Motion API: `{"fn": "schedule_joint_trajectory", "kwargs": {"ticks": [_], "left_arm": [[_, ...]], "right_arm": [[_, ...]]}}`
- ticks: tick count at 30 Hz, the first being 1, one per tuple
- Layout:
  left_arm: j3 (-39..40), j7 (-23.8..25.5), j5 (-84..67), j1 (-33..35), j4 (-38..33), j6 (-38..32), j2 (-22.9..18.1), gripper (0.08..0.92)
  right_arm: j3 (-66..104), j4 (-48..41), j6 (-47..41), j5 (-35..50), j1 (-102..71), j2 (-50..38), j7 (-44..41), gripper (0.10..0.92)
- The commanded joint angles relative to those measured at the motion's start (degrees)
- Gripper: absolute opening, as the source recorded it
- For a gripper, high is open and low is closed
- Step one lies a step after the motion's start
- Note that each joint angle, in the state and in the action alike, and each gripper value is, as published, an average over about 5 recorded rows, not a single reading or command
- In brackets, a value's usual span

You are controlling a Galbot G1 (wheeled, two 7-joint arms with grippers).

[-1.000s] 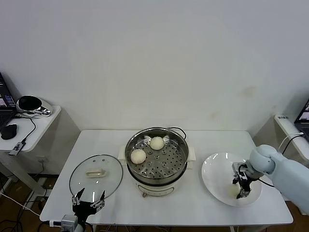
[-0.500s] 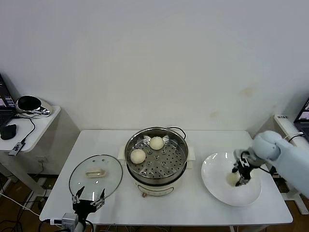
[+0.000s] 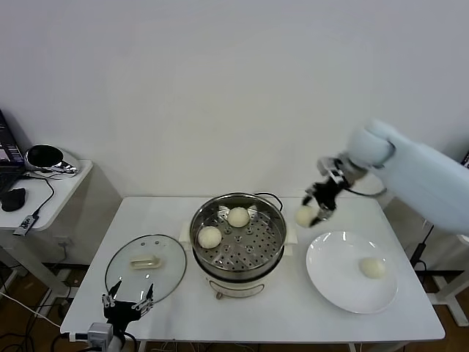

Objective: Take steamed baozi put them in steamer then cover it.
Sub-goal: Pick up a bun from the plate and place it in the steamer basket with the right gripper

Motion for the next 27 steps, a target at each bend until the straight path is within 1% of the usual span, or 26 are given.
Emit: {"fn": "schedule_joint_trajectory", "kwargs": {"ticks": [1,5,8,10,13,19,27], "left_arm": [[-0.17,-0.83,0.15,0.17,-0.48,0.13,-0.29,0.823],[-0.35,-1.06,0.09,0.62,-0.55,-0.07,-0.66,0.823],[-0.59,-1.13,-0.13,0.52,-0.43,-0.11,-0.84,0.823],[-0.64,-1.14,-0.25,0.43,-0.52,-0.1,-0.88,0.823],[-0.72,-1.11,-0.46,0.38,-0.98,-0.06,-1.01,0.823],[-1.21,-1.15,-1.11,0.46,-1.5,0.05,-1.08,0.823],[-1.25,-1.17,-1.23,0.18,-0.97,0.04,-1.2,0.823]], "right_arm": [[-11.53,-8.04,39.05,4.33,11.25,18.48,1.02,0.608],[-14.43,-6.89,46.65,1.46,10.56,20.65,2.56,0.616],[-14.7,-6.18,52.43,-4.46,9.64,22.15,4.62,0.619],[-14.45,-5.7,54.8,-8.42,8.88,22.92,6.0,0.619],[-15.04,-4.34,55.62,-11.64,8.11,23.16,7.09,0.619],[-18.35,-0.26,55.61,-12.52,7.25,21.79,8.84,0.619],[-18.06,-0.73,55.59,-15.75,5.3,23.45,10.85,0.627]]}}
